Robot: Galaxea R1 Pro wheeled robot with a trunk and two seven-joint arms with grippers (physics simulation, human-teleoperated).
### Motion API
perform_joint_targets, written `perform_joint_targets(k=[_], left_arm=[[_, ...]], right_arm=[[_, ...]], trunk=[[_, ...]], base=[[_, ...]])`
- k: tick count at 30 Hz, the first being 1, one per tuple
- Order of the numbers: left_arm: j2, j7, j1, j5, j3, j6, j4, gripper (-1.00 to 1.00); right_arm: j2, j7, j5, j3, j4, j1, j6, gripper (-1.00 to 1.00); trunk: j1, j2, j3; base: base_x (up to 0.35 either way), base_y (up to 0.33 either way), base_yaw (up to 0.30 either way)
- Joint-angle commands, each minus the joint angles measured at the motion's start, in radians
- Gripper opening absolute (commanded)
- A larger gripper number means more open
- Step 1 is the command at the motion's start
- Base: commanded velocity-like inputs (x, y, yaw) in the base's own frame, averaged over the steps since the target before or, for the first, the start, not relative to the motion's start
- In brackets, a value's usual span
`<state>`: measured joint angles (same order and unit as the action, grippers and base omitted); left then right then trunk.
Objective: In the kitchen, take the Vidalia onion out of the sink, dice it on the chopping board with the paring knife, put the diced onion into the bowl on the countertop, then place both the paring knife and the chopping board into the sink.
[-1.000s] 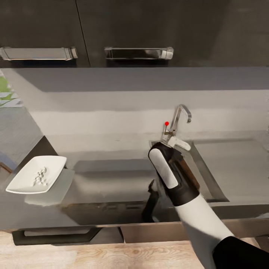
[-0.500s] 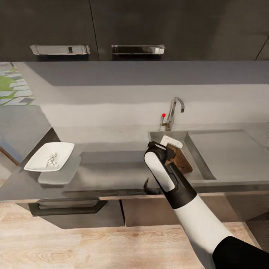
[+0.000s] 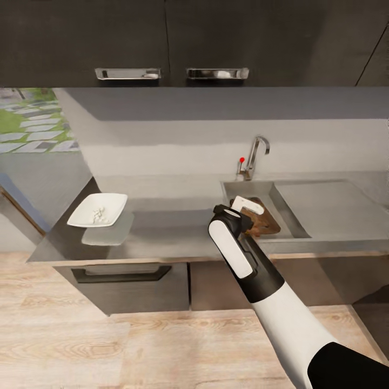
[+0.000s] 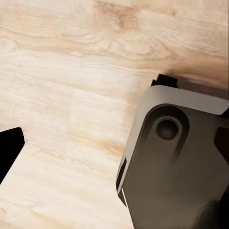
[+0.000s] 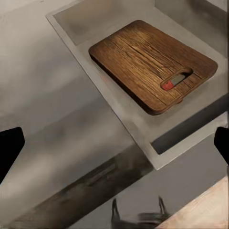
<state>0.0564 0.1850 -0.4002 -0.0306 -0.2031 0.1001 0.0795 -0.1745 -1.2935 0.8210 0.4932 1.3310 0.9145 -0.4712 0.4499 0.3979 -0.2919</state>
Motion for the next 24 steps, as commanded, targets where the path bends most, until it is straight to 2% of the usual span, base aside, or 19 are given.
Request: perform_joint_targets(k=[1, 17, 24], left_arm=[[0.0, 0.001, -0.002, -0.003, -0.004, 0.009, 0.005, 1.0], [0.0, 0.001, -0.002, -0.003, -0.004, 0.009, 0.005, 1.0], [0.0, 0.001, -0.002, -0.003, -0.004, 0.009, 0.005, 1.0]], right_arm=[[0.0, -0.006, 0.004, 0.001, 0.0, 0.001, -0.01, 1.0], [0.0, -0.004, 0.003, 0.001, -0.003, -0.014, -0.009, 1.0], [0.0, -0.004, 0.003, 0.001, -0.003, -0.021, -0.009, 1.0]], trunk=[[0.0, 0.002, -0.001], [0.0, 0.002, 0.002], [0.0, 0.002, 0.009]], base=[[-0.28, 0.195, 0.0], [-0.278, 0.196, 0.0], [-0.278, 0.186, 0.0]])
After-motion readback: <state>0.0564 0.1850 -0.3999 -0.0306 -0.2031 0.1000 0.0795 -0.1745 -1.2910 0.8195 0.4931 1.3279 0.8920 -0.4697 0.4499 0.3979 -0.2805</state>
